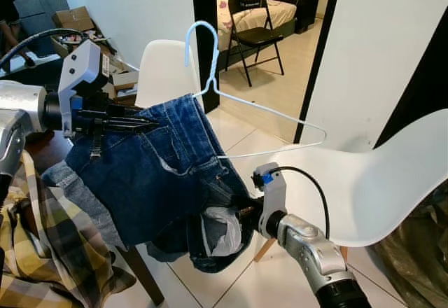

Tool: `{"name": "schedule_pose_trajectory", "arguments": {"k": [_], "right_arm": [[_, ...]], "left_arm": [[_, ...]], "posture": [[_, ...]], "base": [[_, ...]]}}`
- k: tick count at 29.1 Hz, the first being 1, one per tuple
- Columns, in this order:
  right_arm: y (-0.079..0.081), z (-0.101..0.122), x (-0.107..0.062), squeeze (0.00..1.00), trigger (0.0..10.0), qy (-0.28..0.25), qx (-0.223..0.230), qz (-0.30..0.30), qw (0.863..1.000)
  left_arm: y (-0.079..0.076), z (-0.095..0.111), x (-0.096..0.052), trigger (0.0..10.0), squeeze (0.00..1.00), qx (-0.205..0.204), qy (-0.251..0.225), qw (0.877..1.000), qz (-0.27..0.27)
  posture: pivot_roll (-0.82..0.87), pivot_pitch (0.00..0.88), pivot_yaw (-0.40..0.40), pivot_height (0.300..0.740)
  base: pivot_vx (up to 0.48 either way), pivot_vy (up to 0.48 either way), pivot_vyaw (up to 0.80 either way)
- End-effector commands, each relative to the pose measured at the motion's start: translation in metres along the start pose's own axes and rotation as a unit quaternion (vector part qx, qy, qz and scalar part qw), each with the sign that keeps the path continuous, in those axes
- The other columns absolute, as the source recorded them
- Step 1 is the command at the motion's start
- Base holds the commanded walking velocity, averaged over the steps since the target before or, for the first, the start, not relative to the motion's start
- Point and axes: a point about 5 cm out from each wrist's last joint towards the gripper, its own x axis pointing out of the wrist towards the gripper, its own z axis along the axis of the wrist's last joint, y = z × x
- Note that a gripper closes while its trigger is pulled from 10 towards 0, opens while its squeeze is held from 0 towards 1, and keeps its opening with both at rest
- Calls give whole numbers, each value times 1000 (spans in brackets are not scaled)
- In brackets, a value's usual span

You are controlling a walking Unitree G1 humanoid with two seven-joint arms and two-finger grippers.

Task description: Hang hanger

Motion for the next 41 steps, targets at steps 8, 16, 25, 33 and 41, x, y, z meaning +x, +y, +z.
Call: {"name": "schedule_pose_trajectory", "arguments": {"k": [8, 16, 25, 33, 41], "right_arm": [[-3, 13, -4, 0, 0, -34, 64, 17, 997], [-11, 28, -4, 0, 0, -71, 116, 7, 991], [-34, 47, -6, 0, 0, -85, 157, -33, 983], [-37, 47, -5, 0, 0, -78, 163, -41, 983], [-49, 65, -3, 0, 0, -107, 169, -76, 977]], "left_arm": [[6, 9, -14, 10000, 0, 18, -8, 999, 28], [4, 5, -16, 10000, 0, 16, -6, 999, 32], [-34, -11, 6, 10000, 0, -2, -33, 999, 21], [-81, -34, 32, 10000, 0, -71, -59, 996, -4], [-90, -44, 28, 10000, 0, -109, -90, 984, 110]], "posture": [[61, 25, 74, 740], [93, 40, 74, 740], [95, 46, 19, 740], [83, 47, 14, 740], [91, 52, 15, 740]], "base": [[0, 0, 0], [0, 0, 0], [0, 0, 0], [0, 0, 0], [0, 0, 0]]}}
